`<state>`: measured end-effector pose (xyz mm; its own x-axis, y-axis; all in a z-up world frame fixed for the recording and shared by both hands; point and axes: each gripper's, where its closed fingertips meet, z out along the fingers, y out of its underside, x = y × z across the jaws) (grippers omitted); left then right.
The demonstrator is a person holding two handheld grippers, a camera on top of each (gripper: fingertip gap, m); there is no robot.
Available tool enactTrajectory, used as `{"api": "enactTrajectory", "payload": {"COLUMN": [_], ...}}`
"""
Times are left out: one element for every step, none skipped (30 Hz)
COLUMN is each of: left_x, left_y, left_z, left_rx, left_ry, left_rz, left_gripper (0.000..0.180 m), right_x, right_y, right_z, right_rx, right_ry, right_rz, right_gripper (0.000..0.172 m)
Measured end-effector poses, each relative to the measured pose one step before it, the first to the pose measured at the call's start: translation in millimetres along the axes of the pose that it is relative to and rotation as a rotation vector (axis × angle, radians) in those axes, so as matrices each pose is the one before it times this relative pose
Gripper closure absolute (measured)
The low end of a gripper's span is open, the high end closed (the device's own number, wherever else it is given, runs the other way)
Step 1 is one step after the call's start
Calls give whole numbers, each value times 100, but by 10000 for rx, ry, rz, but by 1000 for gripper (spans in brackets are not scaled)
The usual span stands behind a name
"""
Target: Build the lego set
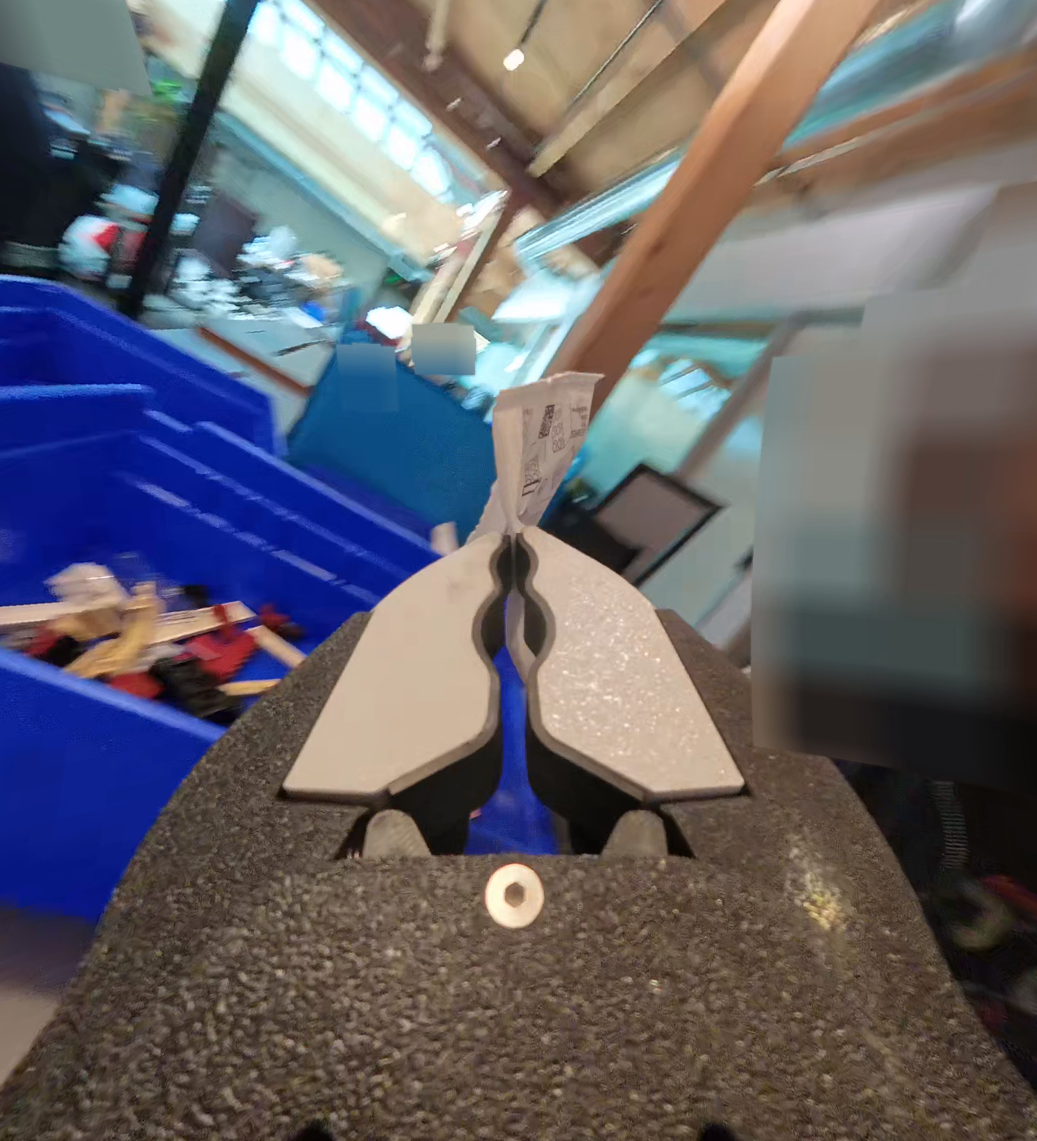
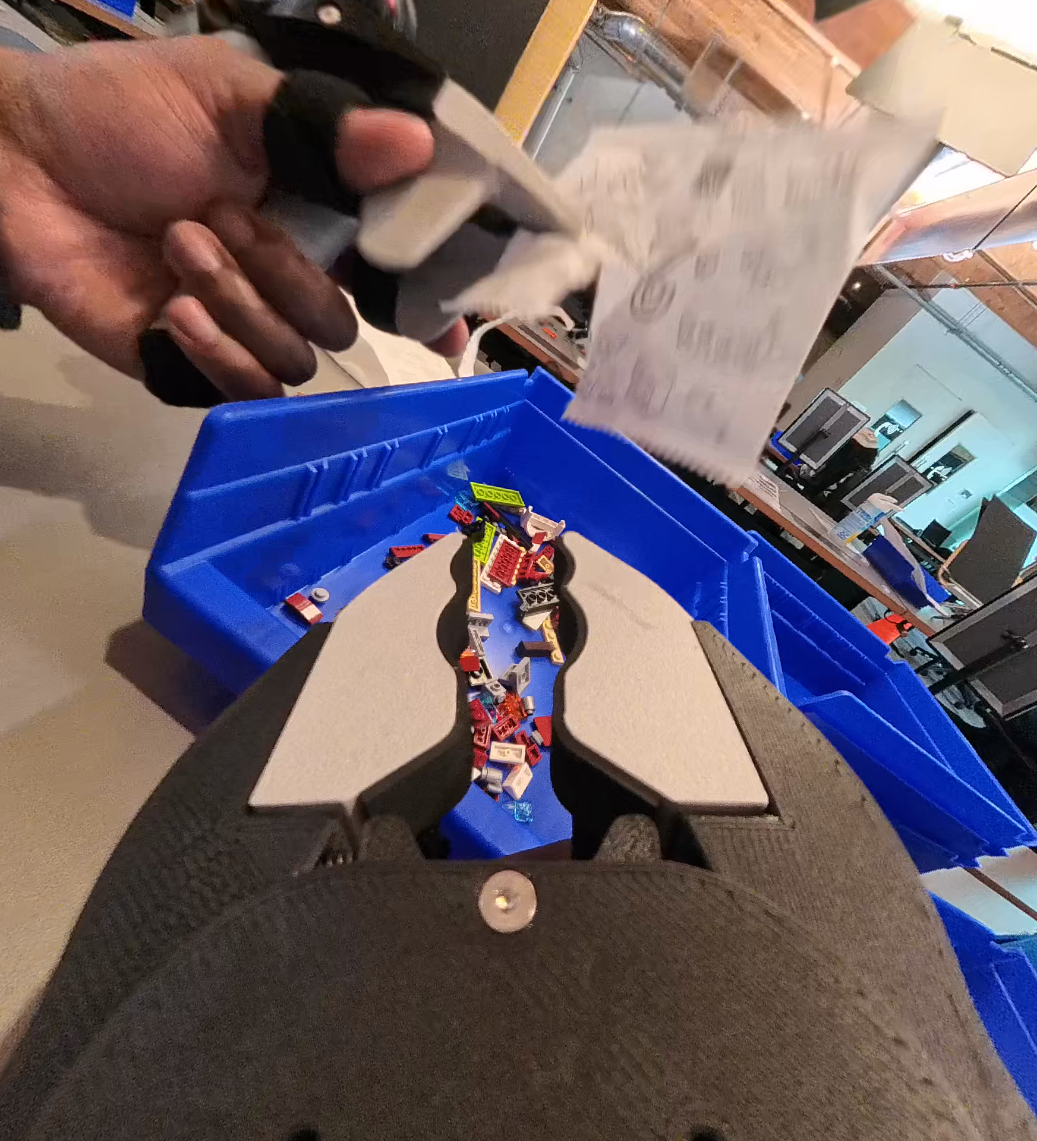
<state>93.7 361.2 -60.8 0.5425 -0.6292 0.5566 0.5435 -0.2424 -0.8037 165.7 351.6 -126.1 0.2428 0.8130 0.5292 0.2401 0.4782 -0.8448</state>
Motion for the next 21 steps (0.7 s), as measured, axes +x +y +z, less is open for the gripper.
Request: {"api": "enactTrajectory", "payload": {"left_x": [-741, -279, 190, 357, 264, 187, 188, 213, 254, 292, 301, 244, 206, 225, 230, 161, 112, 174, 180, 139, 221], "left_y": [317, 221, 73, -94, -164, -173, -158, -177, -235, -308, -317, -266, -212, -147, -50, 31, 37, 73, 127, 148, 153], "left_z": [-13, 26, 31, -10, -69, -119, -173, -235, -330, -422, -504, -577, -644, -717, -777, -832, -896, -945, -957, -955, -945], "left_rx": [-552, -489, -368, -246, -164, -141, -123, -90, -25, 34, 58, 33, 13, -29, -91, -150, -155, -170, -202, -197, -181], "left_ry": [-1072, -754, -403, -249, -276, -280, -238, -209, -204, -175, -152, -169, -174, -125, -78, -73, -79, -21, -3, -31, 18], "left_rz": [943, 809, 651, 513, 439, 396, 335, 312, 349, 360, 313, 243, 217, 202, 149, 68, 39, 37, -9, -45, 1], "left_gripper": [180, 180, 180, 180, 180, 180, 180, 180, 180, 180, 180, 180, 180, 180, 180, 180, 180, 180, 180, 180, 180], "right_x": [-37, 0, 26, 37, 33, 58, 100, 105, 112, 112, 72, 19, 10, 38, 78, 116, 119, 167, 198, 214, 115], "right_y": [-88, -105, -123, -175, -254, -338, -367, -362, -355, -332, -380, -452, -554, -668, -735, -814, -906, -973, -1023, -1045, -1021], "right_z": [-4, 0, -9, -16, -28, -57, -46, -36, -22, 15, 23, 43, 44, 30, 54, 94, 122, 171, 231, 305, 408], "right_rx": [55, 58, 78, 109, 152, 185, 173, 153, 118, 65, 48, 63, 101, 137, 143, 161, 189, 190, 186, 182, 142], "right_ry": [19, 37, 41, 40, 44, 78, 123, 150, 167, 160, 129, 93, 85, 94, 107, 98, 69, 35, -7, -77, -214], "right_rz": [-65, -58, -46, -38, -49, -83, -138, -217, -274, -283, -270, -261, -273, -317, -357, -365, -355, -309, -206, -55, 104], "right_gripper": [147, 147, 147, 147, 146, 146, 146, 146, 145, 144, 143, 142, 143, 141, 143, 142, 141, 140, 139, 138, 137]}}
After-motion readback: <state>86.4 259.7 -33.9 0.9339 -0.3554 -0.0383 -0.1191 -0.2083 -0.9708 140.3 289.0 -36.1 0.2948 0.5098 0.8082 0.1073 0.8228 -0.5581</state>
